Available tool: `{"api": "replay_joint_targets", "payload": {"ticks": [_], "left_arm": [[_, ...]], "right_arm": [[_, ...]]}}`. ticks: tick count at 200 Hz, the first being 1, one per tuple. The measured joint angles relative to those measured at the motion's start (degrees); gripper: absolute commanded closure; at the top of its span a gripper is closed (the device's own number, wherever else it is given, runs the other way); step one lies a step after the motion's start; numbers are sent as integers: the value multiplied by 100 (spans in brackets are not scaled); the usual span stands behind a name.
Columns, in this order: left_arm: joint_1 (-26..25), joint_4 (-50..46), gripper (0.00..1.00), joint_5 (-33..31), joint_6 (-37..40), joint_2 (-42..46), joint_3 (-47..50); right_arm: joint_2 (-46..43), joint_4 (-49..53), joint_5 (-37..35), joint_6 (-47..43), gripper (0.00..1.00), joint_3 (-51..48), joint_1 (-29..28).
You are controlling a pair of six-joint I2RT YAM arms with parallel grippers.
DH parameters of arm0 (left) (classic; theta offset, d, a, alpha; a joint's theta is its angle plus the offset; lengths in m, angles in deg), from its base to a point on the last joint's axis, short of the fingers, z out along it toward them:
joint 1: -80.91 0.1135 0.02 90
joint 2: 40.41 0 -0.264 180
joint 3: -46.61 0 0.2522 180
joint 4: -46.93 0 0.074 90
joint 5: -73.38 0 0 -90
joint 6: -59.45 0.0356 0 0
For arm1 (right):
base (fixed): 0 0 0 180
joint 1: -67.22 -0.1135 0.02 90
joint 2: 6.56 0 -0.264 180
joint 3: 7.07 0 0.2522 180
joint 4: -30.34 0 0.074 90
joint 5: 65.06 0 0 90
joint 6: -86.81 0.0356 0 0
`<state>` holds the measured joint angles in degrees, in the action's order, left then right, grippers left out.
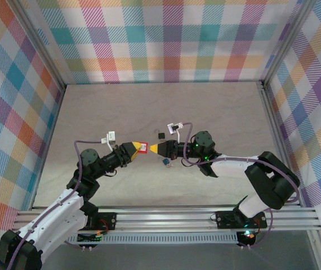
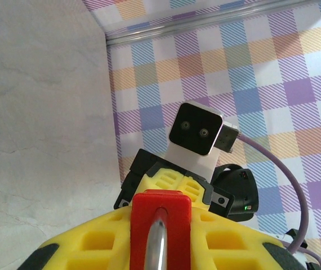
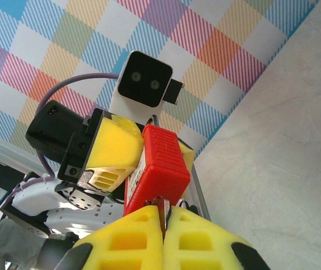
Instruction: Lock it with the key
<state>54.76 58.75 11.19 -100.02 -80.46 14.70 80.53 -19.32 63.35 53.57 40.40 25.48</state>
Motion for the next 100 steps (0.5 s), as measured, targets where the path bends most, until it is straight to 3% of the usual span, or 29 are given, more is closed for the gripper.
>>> {"api": "replay_joint_targets", "payload": {"ticks": [100], "left_arm": [[13, -146, 100, 68, -149, 7, 2]], "right_arm": [[109, -490, -116, 72, 100, -260, 2]]}}
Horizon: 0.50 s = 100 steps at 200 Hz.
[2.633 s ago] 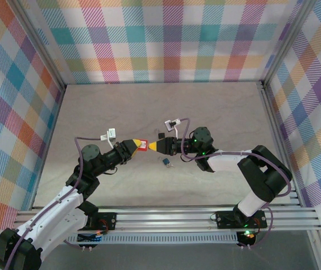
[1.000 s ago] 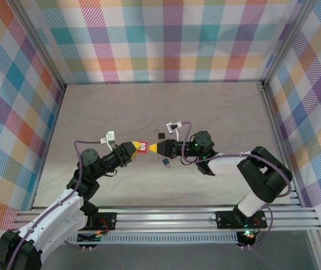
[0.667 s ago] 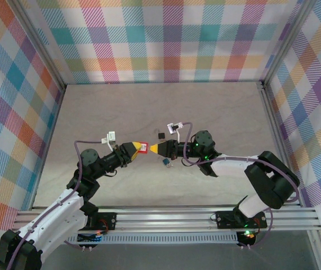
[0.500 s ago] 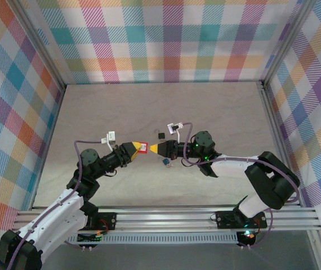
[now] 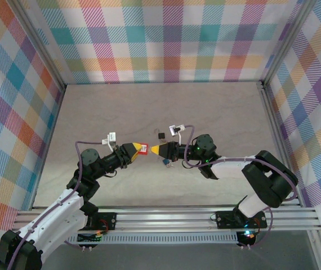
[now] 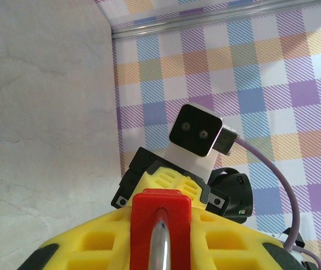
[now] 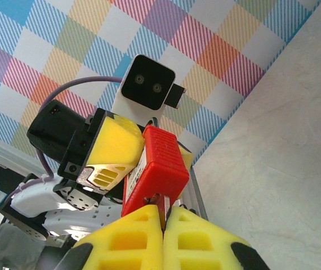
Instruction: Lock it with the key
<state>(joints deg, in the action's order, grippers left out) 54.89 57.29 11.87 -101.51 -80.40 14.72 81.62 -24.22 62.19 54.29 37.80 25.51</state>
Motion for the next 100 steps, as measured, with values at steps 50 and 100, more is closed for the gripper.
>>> {"api": "replay_joint_targets", "payload": {"ticks": [50, 100], "left_arm": [[66, 22, 100, -4, -59, -72, 0], [192, 83, 100, -240, -197, -79, 0]], "right_arm": [[105, -74, -28, -4, 100, 35, 2], [341, -273, 153, 50, 65, 125, 48]]}}
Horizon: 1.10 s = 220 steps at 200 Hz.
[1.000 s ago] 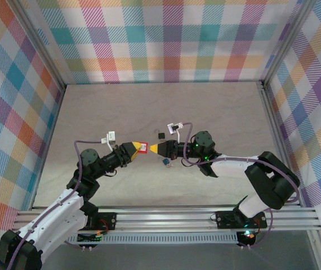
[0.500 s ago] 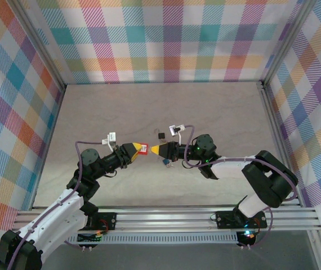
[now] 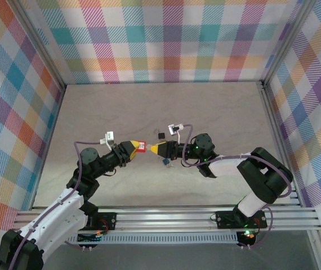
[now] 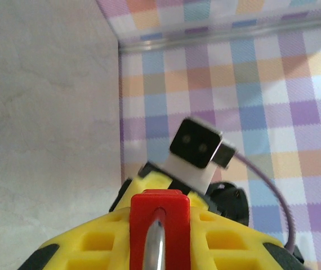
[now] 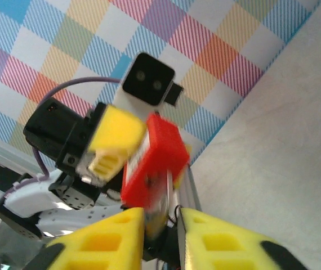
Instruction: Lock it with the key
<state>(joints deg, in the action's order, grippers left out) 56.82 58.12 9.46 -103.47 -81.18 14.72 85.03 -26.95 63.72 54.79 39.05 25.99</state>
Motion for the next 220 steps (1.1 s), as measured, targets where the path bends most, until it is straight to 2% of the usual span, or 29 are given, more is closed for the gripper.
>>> {"api": "replay_joint_targets", "payload": {"ticks": [48, 90, 143, 220], "left_arm": [[144, 142, 100, -201, -125, 2, 0], [153, 179, 100, -181, -122, 2, 0], [153, 179, 100, -107, -122, 0, 0], [153, 136, 100, -107, -120, 0, 0]], "right_arm": [[74, 48, 114, 2, 49, 13, 42], [76, 372, 186, -22, 46, 363, 42], [299, 758, 267, 4, 49, 870, 42], [487, 758, 437, 201, 65, 1012, 39]]}}
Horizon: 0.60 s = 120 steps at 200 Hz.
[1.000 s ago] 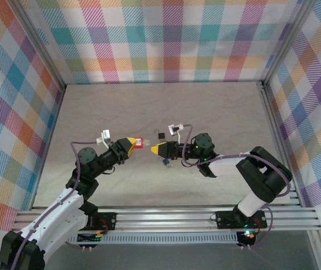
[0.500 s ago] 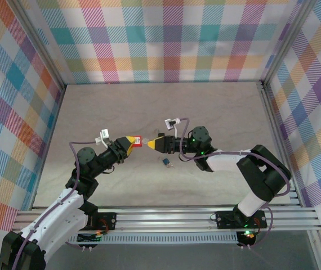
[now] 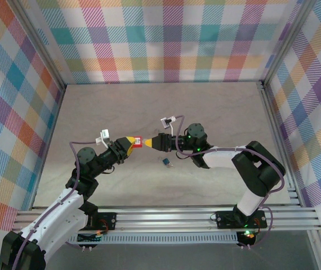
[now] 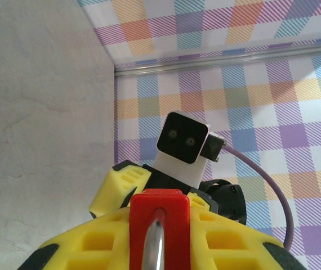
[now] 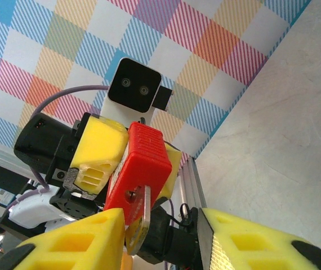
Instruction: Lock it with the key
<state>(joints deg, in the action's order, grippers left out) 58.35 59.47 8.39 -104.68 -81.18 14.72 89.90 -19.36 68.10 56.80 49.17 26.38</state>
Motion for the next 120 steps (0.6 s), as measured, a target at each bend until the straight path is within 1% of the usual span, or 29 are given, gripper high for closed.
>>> {"api": "replay_joint_targets", "payload": {"ticks": [50, 120], "left_arm": [[0, -50, 100, -2, 2, 0, 0], [2, -66, 100, 11, 0, 0, 0]], "right_arm": [[4, -33, 50, -15, 74, 17, 0], [4, 153, 61, -219, 79, 195, -26]]}}
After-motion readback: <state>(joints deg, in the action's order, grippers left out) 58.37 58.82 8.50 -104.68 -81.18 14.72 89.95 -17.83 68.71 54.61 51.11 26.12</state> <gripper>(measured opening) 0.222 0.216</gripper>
